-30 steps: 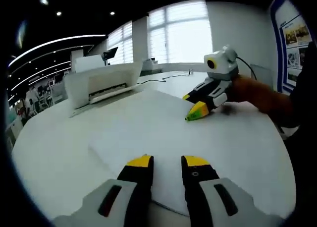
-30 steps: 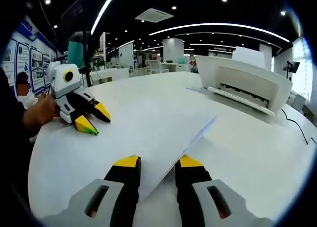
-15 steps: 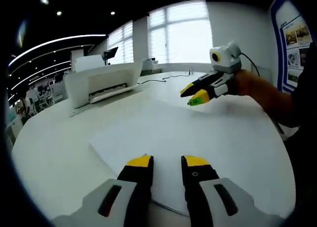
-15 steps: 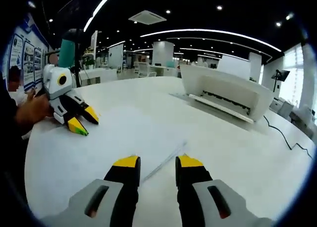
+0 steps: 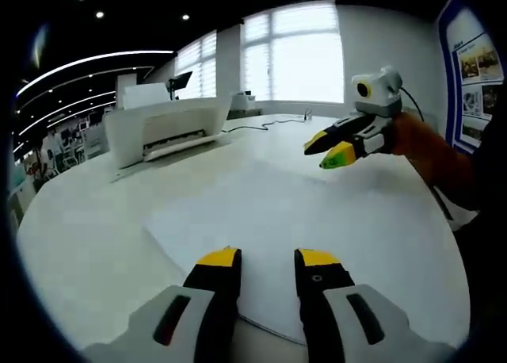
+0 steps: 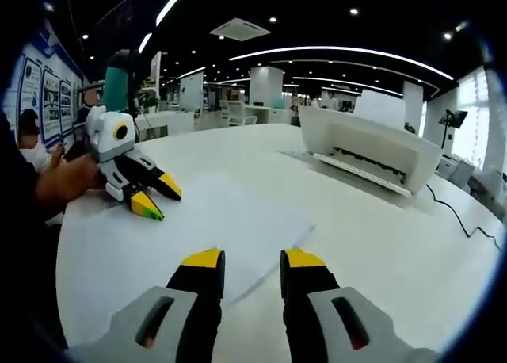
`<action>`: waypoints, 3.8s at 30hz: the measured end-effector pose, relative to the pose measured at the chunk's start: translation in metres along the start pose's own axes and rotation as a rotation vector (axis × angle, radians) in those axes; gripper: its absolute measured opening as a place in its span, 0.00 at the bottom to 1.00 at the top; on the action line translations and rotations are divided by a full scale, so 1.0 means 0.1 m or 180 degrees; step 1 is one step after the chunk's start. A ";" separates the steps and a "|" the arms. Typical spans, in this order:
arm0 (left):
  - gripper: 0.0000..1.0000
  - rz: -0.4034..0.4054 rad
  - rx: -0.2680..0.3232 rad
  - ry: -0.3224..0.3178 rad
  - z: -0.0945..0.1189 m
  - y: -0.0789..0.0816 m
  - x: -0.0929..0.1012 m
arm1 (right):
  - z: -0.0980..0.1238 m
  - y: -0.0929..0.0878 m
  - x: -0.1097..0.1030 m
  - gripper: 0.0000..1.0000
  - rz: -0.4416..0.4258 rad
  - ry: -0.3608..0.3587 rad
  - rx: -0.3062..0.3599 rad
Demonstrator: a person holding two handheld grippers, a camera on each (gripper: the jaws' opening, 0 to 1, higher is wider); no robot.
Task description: Organize the stack of printing papers by aligning and flattening the scattered papers on the table
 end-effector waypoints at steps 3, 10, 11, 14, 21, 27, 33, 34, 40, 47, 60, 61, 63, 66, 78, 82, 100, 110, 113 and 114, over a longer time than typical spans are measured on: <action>0.34 -0.0002 0.0000 -0.0007 -0.01 0.01 0.00 | 0.06 0.03 0.02 0.25 0.0003 -0.0006 0.0003; 0.37 0.0008 0.0001 -0.0049 -0.02 0.01 -0.02 | 0.25 0.12 0.03 0.25 0.0025 -0.0004 0.0045; 0.38 0.0022 0.0022 -0.0058 -0.02 0.03 -0.03 | 0.30 0.13 -0.02 0.25 0.0025 -0.0006 0.0053; 0.39 0.0097 0.0089 -0.0058 0.00 0.08 -0.03 | 0.38 0.14 -0.06 0.25 0.0032 -0.0003 0.0062; 0.39 0.0202 0.0210 -0.0017 0.09 0.24 -0.06 | 0.55 0.19 -0.08 0.26 0.0038 -0.0007 0.0121; 0.40 0.0287 0.0222 0.0055 0.28 0.27 -0.04 | 0.64 0.22 -0.13 0.27 0.0027 0.0027 0.0192; 0.40 0.0308 0.0211 0.0153 0.52 0.31 -0.03 | 0.67 0.24 -0.16 0.28 0.0010 0.0046 0.0301; 0.40 0.0304 0.0207 0.0175 0.56 0.31 -0.03 | 0.68 0.24 -0.17 0.28 0.0002 0.0050 0.0316; 0.40 0.0345 0.0284 0.0295 0.82 0.34 -0.05 | 0.73 0.17 -0.27 0.29 0.0012 0.0093 0.0299; 0.41 0.0399 0.0282 0.0367 1.10 0.32 -0.03 | 0.88 0.12 -0.19 0.29 -0.0008 0.0053 0.0322; 0.42 0.0393 0.0266 0.0576 1.63 0.28 -0.03 | 1.11 0.07 -0.17 0.29 -0.0038 -0.0013 0.0371; 0.42 0.0390 0.0274 0.0587 1.67 0.28 -0.02 | 1.13 0.07 -0.18 0.29 -0.0039 -0.0012 0.0372; 0.42 0.0392 0.0285 0.0608 1.70 0.29 0.06 | 1.14 0.06 -0.19 0.29 -0.0039 -0.0016 0.0372; 0.42 0.0396 0.0293 0.0628 1.82 0.27 0.04 | 1.16 0.06 -0.22 0.29 -0.0047 0.0002 0.0377; 0.41 0.0403 0.0316 0.0634 2.17 0.27 0.14 | 1.22 0.02 -0.29 0.30 -0.0102 0.0056 0.0372; 0.41 0.0405 0.0308 0.0620 2.26 0.27 0.18 | 1.28 0.04 -0.32 0.30 -0.0079 0.0051 0.0378; 0.40 0.0342 0.0362 0.0784 2.72 0.35 0.39 | 1.58 0.14 -0.42 0.30 0.0063 -0.0025 0.0331; 0.40 0.0294 0.0314 0.0919 2.95 0.36 0.50 | 1.75 0.12 -0.54 0.30 0.0135 -0.0049 0.0276; 0.40 0.0273 0.0298 0.0974 3.02 0.37 0.54 | 1.79 0.16 -0.58 0.29 0.0122 -0.0069 0.0340; 0.40 0.0267 0.0293 0.0991 3.05 0.37 0.55 | 1.81 0.18 -0.59 0.29 0.0125 -0.0083 0.0360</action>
Point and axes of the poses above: the point that each gripper's makers call its tool centre point, and the gripper's own axes: z roughly backward along the fingers, x roughly to its right, y roughly out of its top, the point moved 3 cm from there along z, roughly backward along the fingers, and after that the axes turned 7 degrees about x, right-handed, at the moved point
